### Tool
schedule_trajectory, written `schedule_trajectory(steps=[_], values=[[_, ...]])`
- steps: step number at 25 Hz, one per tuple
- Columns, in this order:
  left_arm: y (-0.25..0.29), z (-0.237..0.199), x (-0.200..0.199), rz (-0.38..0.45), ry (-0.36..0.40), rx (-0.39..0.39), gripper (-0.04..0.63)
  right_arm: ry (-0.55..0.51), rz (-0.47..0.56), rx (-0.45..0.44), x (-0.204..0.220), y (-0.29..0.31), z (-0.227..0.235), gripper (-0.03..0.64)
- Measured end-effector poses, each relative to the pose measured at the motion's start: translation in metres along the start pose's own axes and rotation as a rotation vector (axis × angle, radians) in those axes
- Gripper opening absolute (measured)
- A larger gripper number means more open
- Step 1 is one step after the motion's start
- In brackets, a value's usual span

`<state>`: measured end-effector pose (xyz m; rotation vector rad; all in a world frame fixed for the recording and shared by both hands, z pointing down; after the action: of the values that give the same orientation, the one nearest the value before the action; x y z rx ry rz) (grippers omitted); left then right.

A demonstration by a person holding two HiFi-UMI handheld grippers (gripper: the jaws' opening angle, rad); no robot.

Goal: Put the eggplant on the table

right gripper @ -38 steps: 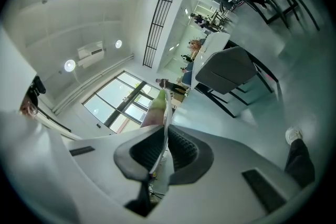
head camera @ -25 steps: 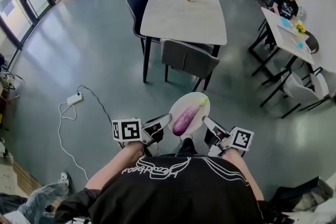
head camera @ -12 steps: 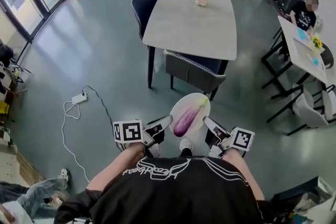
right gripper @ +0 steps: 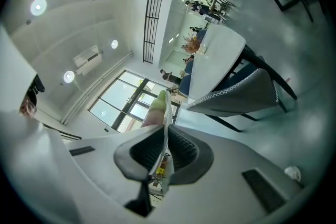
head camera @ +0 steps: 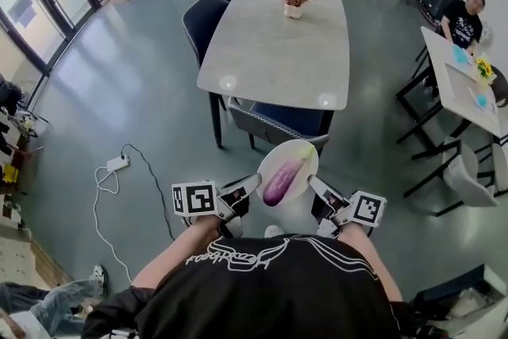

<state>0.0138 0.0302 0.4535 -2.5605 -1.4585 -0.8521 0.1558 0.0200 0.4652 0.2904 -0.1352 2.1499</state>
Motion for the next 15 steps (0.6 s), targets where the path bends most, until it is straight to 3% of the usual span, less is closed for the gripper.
schedule_trajectory(steps=[7,15], values=[[0.052,0.007,-0.02,0.001,0.028,-0.013,0.021,0.004,0.02,-0.022,-0.053,-0.008,0.013,0.025],[0.062,0.003,-0.03,0.013,0.053,-0.043,0.02,0.019,0.009,-0.067,-0.067,-0.001,0.019,0.025]])
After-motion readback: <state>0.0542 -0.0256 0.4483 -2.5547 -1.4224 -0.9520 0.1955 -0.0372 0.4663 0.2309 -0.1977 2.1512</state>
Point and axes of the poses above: the fingertips, and each gripper's own axes: y forward along the fingers, z to its right, x out of its underside, the point moved 1 cm from there along -y, backward along the fingers, and after that the axes turned 6 degrees about y, right-handed, at the moved point
